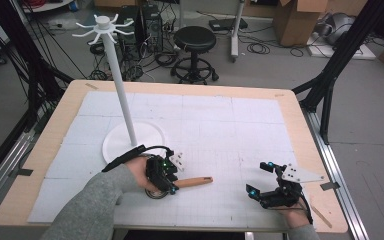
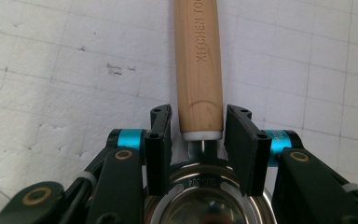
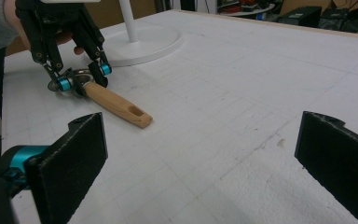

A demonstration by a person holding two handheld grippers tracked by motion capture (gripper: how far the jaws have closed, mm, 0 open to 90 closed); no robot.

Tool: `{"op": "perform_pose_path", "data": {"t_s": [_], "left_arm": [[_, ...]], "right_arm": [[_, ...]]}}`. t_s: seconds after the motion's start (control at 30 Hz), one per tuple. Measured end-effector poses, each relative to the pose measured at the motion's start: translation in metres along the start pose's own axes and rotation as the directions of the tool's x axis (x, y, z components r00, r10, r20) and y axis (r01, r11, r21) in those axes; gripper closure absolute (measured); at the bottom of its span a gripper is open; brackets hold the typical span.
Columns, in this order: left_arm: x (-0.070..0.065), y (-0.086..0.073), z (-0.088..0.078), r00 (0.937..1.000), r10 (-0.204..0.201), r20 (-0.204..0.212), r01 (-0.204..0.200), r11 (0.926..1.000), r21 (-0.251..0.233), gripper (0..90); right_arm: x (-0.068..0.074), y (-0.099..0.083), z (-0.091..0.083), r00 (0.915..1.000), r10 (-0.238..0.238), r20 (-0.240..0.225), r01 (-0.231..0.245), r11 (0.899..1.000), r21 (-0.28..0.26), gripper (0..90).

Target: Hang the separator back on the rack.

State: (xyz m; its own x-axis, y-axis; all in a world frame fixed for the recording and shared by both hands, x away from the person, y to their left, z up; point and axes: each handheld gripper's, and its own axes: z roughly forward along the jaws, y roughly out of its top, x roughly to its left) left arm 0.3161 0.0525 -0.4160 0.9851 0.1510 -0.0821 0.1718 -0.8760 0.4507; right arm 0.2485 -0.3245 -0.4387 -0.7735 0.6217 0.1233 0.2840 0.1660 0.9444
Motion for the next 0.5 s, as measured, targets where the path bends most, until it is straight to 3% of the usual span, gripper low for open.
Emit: {"op": "perform_pose_path", "data": {"t_s": [0.5], "left_arm": [[-0.0035, 0.0062, 0.0014, 0.9995, 0.019, -0.024, -0.018, 0.9986, 0.049, 66.7]], "right_arm": [[-0.0007, -0.0002, -0.0013, 1.0000, 0.008, 0.006, -0.008, 1.000, -0.005, 1.3]]}}
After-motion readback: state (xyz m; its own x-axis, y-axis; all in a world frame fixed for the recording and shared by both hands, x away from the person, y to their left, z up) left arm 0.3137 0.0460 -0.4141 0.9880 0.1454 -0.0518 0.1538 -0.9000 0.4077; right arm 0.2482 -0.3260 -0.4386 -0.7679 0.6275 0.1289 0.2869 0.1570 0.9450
